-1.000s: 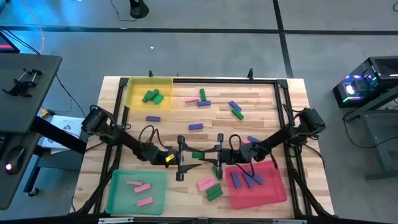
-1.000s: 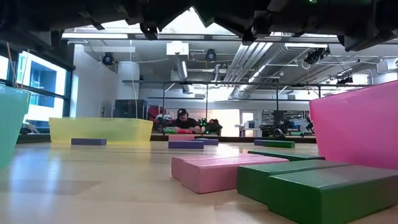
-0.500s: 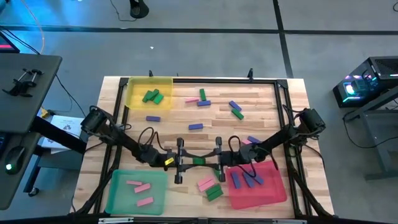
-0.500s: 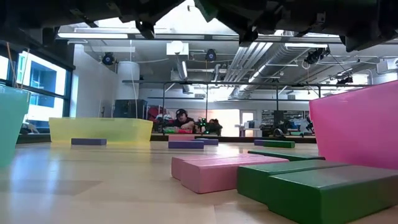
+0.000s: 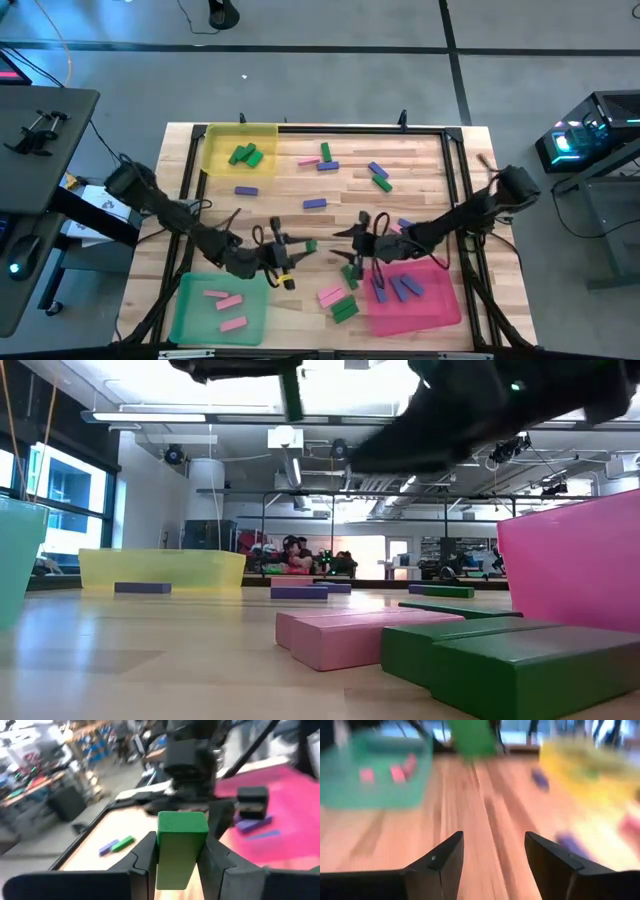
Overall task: Sort blocks
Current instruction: Put the green block into the yellow bin
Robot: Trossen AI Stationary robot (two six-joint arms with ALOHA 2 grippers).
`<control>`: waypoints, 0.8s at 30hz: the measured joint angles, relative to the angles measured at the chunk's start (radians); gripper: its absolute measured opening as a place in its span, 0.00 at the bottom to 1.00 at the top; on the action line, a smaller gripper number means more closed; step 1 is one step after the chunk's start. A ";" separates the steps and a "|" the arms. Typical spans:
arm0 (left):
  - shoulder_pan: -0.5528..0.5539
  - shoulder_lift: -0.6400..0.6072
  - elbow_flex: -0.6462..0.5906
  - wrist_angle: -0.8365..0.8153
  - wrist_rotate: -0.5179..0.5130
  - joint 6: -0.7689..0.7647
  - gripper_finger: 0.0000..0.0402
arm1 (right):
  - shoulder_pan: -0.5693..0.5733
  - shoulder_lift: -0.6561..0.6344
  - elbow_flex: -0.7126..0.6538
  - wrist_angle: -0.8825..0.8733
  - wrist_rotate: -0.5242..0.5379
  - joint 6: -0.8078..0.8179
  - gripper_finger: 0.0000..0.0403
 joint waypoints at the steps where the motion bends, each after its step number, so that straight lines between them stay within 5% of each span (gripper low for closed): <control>1: 0.005 -0.028 0.011 -0.074 -0.018 -0.022 0.20 | 0.000 -0.033 0.000 -0.101 -0.003 0.067 0.48; 6: 0.044 -0.143 0.020 -0.322 -0.118 -0.105 0.20 | 0.001 -0.149 0.000 -0.533 -0.109 0.430 0.49; 14: 0.165 -0.246 0.020 -0.660 -0.152 -0.284 0.21 | 0.107 -0.159 0.000 -0.922 -0.224 0.755 0.49; 24: 0.316 -0.270 0.020 -0.879 -0.050 -0.424 0.20 | 0.333 -0.159 -0.001 -1.035 -0.246 1.045 0.49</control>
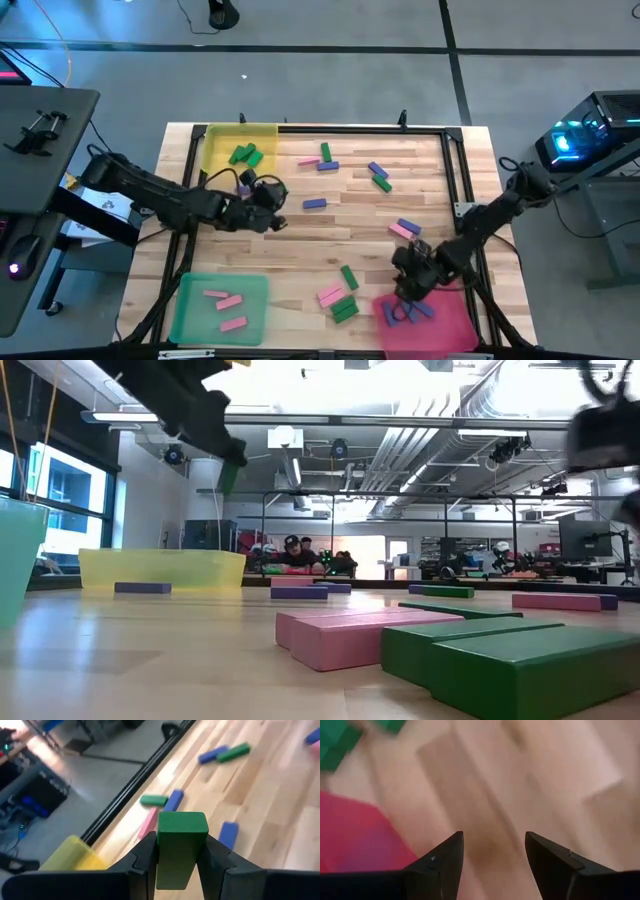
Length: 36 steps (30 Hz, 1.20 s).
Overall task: Sort blocks
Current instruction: Put the green block into the yellow bin
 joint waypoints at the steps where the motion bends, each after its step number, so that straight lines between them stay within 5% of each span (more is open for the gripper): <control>1: 0.009 0.000 0.000 -0.020 0.003 -0.009 0.20 | 0.023 0.000 0.000 -0.002 -0.002 0.030 0.49; 11: 0.055 0.000 -0.001 -0.065 0.007 -0.018 0.20 | 0.182 -0.002 0.001 -0.103 0.058 0.304 0.49; 28: 0.084 0.000 -0.001 -0.084 0.008 -0.033 0.21 | 0.183 -0.085 0.000 -0.215 0.319 0.370 0.49; 32: 0.113 0.000 -0.001 -0.122 0.042 -0.060 0.21 | 0.174 -0.083 0.000 -0.064 0.386 0.233 0.49; 36: 0.126 0.000 -0.001 -0.131 0.056 -0.069 0.21 | 0.141 -0.083 0.000 0.295 0.377 -0.165 0.49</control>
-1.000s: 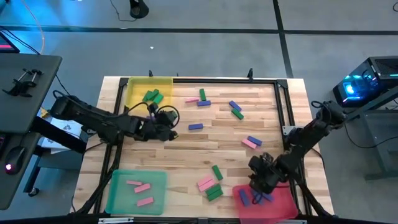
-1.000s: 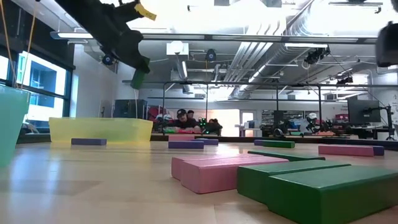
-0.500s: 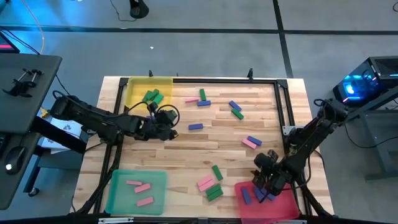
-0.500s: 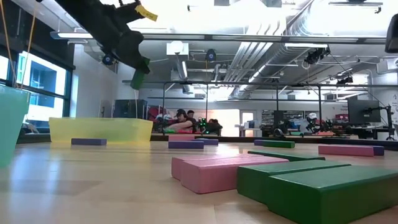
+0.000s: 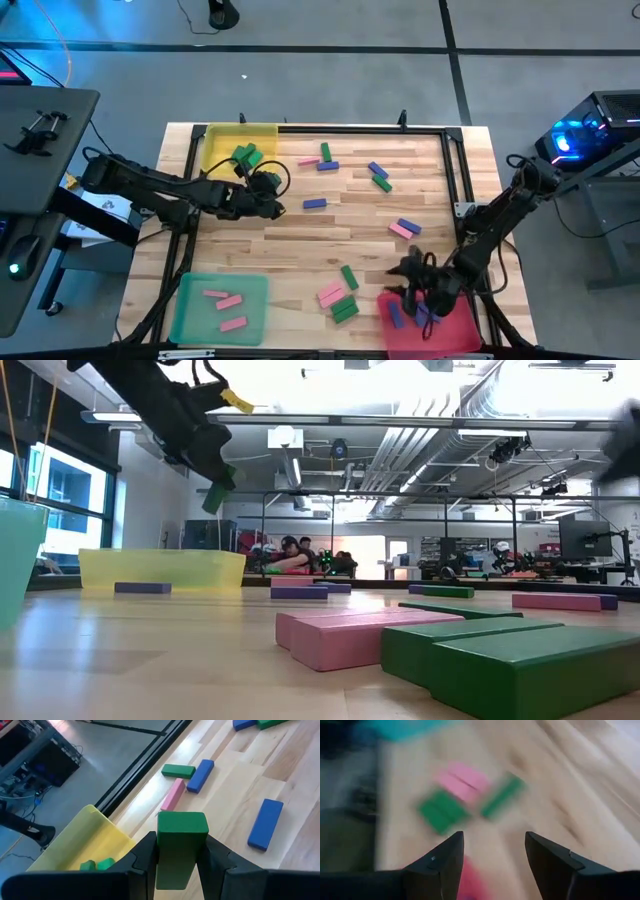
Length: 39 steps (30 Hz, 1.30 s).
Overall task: Sort blocks
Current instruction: Put the green block into the yellow bin
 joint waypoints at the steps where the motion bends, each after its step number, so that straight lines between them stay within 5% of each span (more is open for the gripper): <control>1: 0.000 0.000 0.000 0.000 0.000 0.000 0.21 | -0.012 0.002 0.001 0.081 -0.013 -0.094 0.49; 5: 0.000 0.000 0.000 -0.001 0.002 -0.001 0.21 | -0.077 0.038 0.002 0.251 -0.077 -0.333 0.49; 15: -0.003 0.000 0.000 -0.001 0.014 -0.002 0.21 | -0.218 0.166 0.002 0.251 -0.390 -0.361 0.49; 30: -0.003 0.000 0.000 0.000 0.014 -0.012 0.21 | -0.221 0.157 0.009 0.110 -0.379 -0.261 0.49; 39: -0.003 0.000 0.000 0.000 0.014 -0.013 0.21 | -0.221 0.162 0.212 -0.341 -0.222 -0.255 0.49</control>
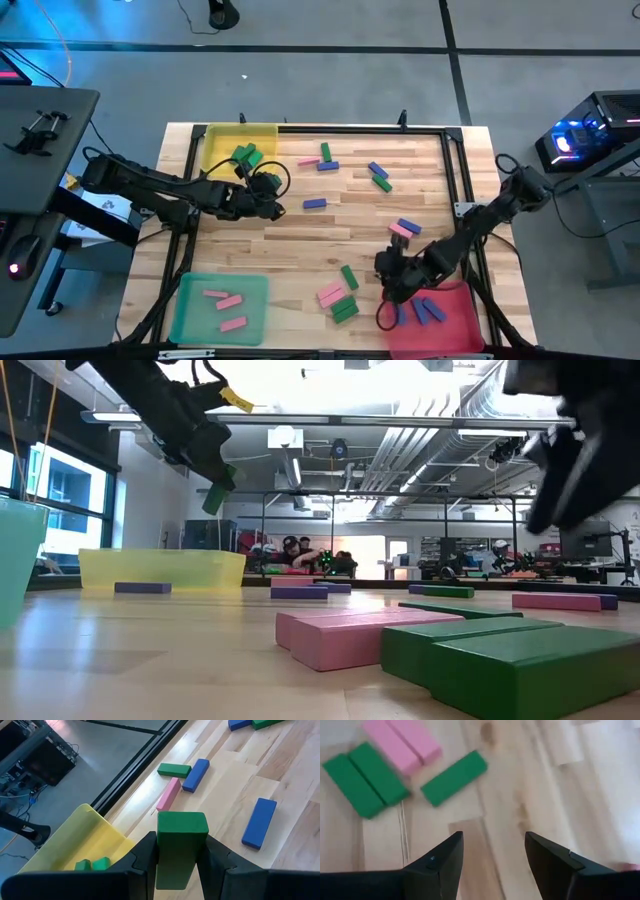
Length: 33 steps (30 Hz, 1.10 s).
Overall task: Sort blocks
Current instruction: Put the green block into the yellow bin
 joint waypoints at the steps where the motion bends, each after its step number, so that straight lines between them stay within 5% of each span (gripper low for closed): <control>1: 0.000 0.000 0.000 0.000 0.000 -0.004 0.21 | 0.000 -0.001 0.021 -0.039 0.011 0.002 0.49; 7: 0.000 0.000 0.000 0.000 0.000 -0.006 0.21 | 0.003 0.003 0.089 -0.015 0.018 -0.054 0.49; 13: 0.000 0.000 0.000 0.000 0.000 -0.007 0.21 | -0.052 0.100 0.103 0.202 -0.346 -0.160 0.49; 16: 0.000 0.000 0.000 0.002 0.000 -0.007 0.21 | -0.078 0.193 0.174 0.126 -0.425 -0.188 0.49; 25: 0.000 0.000 0.000 0.000 0.000 -0.007 0.21 | -0.086 0.369 0.463 -0.393 -0.417 -0.227 0.49; 33: 0.000 0.000 0.000 0.000 0.000 -0.015 0.21 | -0.082 0.376 0.518 -0.514 -0.353 -0.183 0.49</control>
